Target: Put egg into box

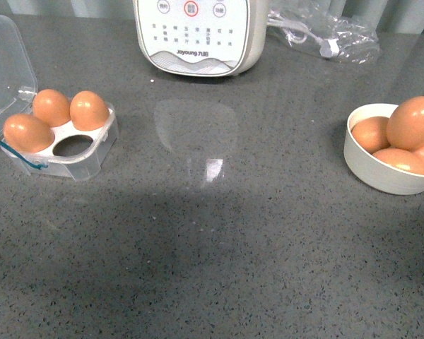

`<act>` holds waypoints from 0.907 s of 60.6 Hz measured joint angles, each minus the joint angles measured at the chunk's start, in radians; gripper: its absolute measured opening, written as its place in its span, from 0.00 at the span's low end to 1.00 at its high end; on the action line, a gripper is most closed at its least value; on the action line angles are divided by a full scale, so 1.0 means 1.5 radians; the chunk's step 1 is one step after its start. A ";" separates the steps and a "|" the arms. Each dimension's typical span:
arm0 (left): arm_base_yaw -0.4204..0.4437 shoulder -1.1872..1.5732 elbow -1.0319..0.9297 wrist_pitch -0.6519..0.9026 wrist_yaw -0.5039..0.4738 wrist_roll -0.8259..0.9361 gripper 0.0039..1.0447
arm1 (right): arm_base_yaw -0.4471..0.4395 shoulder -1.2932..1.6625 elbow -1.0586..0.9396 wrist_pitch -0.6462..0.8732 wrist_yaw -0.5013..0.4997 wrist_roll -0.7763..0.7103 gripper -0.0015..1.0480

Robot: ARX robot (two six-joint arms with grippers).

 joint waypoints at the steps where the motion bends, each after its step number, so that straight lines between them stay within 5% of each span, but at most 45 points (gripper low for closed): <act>1: 0.000 0.000 0.000 0.000 0.000 0.000 0.94 | 0.000 0.000 0.000 0.000 0.000 0.000 0.93; 25: 0.000 0.000 0.000 0.000 0.000 0.000 0.94 | 0.000 0.000 0.000 0.000 0.002 -0.003 0.93; 30: 0.000 0.000 0.000 0.000 0.000 0.000 0.94 | 0.021 0.022 0.002 0.018 0.060 -0.089 0.93; 37: 0.000 0.000 0.000 0.000 0.000 0.000 0.94 | 0.026 0.156 0.031 0.076 0.049 -0.201 0.93; 55: 0.000 0.000 0.000 0.000 0.000 0.000 0.94 | 0.023 0.593 0.263 0.046 -0.027 -0.167 0.93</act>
